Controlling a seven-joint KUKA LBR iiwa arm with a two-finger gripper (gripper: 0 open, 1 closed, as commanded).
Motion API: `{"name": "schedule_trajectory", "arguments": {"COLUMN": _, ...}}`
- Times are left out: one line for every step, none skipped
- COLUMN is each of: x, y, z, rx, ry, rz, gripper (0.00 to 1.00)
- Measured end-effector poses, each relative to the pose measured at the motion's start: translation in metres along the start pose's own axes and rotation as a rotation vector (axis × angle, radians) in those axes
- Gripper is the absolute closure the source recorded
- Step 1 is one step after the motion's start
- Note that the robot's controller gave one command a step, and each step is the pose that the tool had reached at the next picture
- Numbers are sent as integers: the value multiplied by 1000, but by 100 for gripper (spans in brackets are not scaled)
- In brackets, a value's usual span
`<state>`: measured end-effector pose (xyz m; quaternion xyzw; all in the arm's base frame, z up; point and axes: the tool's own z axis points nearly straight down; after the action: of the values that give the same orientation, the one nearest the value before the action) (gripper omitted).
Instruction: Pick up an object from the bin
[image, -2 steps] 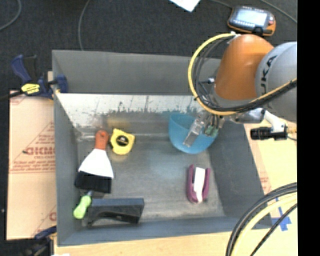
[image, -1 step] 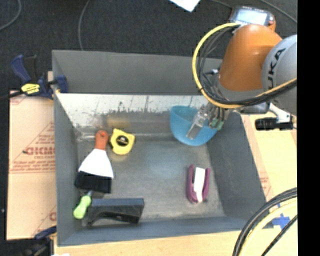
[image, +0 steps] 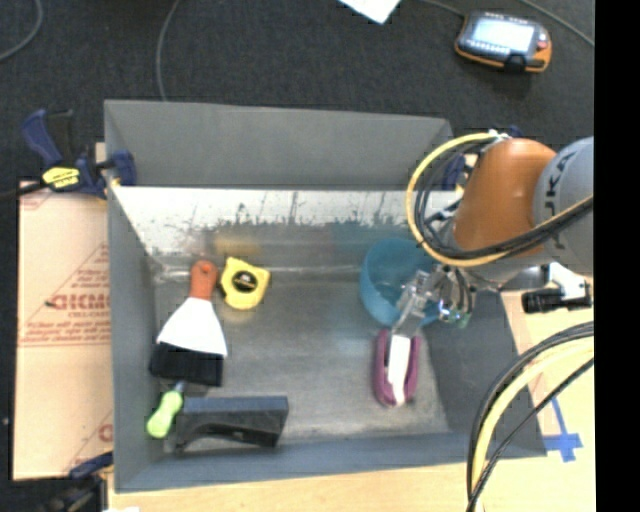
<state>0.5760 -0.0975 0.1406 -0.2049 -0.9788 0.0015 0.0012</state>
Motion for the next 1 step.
{"name": "schedule_trajectory", "arguments": {"x": -7, "y": 61, "z": -85, "rx": -16, "ry": -27, "rz": 137, "gripper": 100}}
